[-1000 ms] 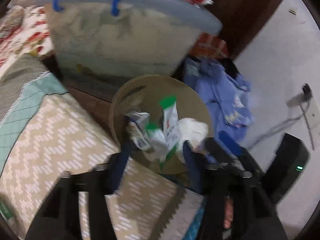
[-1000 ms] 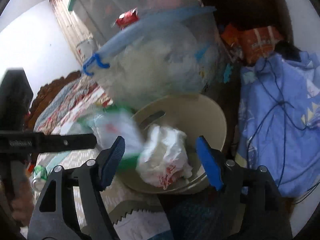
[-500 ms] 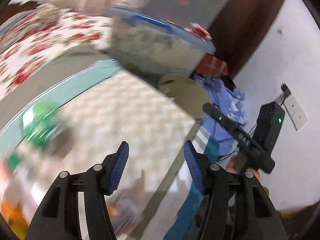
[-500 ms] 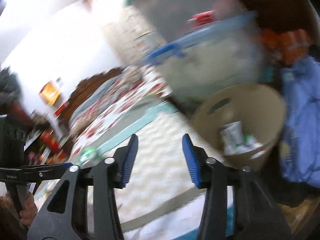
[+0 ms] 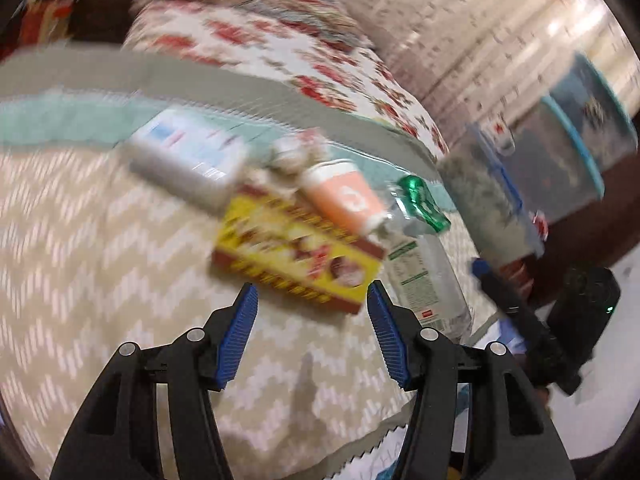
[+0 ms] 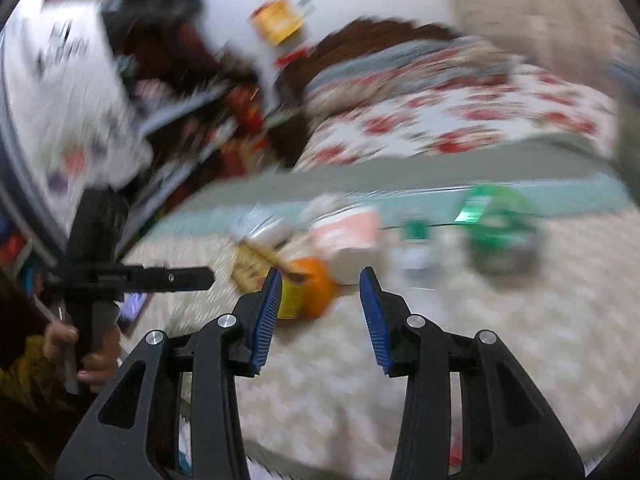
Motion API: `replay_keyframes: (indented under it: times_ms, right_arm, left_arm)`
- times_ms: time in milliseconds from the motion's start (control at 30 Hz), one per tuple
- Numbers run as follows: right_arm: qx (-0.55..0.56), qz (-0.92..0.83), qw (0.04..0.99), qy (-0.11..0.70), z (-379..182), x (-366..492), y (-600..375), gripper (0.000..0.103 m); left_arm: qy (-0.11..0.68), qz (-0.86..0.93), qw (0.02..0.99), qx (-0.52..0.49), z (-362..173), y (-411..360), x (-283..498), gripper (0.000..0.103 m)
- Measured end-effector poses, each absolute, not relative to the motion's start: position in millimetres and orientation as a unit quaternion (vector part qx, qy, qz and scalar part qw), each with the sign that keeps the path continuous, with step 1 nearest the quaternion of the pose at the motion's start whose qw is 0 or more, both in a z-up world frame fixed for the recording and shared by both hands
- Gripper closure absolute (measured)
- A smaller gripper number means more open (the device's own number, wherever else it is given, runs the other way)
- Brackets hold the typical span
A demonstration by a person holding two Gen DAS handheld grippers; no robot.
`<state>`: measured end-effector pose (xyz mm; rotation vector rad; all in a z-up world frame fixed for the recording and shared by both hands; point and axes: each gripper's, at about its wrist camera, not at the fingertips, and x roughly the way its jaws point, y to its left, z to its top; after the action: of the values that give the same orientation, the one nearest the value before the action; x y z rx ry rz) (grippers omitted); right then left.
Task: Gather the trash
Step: 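Grasp the orange peel with the right gripper while the left grasps the yellow box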
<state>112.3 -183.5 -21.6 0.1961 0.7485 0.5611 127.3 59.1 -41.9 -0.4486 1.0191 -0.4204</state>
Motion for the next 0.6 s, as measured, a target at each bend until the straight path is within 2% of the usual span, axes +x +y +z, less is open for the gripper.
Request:
replay_keyframes:
  times_ms: [167,233,300,367,467,600]
  right_arm:
    - [0.043,0.267,0.881,0.389,-45.4,151.7,-122.2,0.06]
    - [0.065,0.293,0.85,0.434,-61.2,158.2,-109.0,0.06]
    - [0.094,0.391,0.782,0.477,-73.4,137.2,-88.1,0.063]
    - [0.075,0.418,0.776,0.466,-71.3,111.9,-80.8,0.063]
    - [0.035,0.357,0.829,0.43,-62.8,98.3,-93.1,0.062]
    - [0.0,0.256,0.874,0.413,-59.1,115.7,-110.8,0.06]
  left_arm:
    - [0.478,-0.198,0.818,-0.251,-50.5,91.3,120.1,0.049]
    - [0.475,-0.196,0.817,-0.261,-52.2,100.8,116.8,0.049]
    - [0.47,-0.192,0.818,-0.269,-52.7,111.5,116.1,0.046]
    - [0.464,-0.183,0.823,-0.272,-53.1,119.0,115.8,0.041]
    - [0.462,-0.175,0.83,-0.26,-54.8,115.6,121.7,0.037]
    - [0.459,-0.151,0.857,-0.177,-48.0,83.0,125.0,0.025]
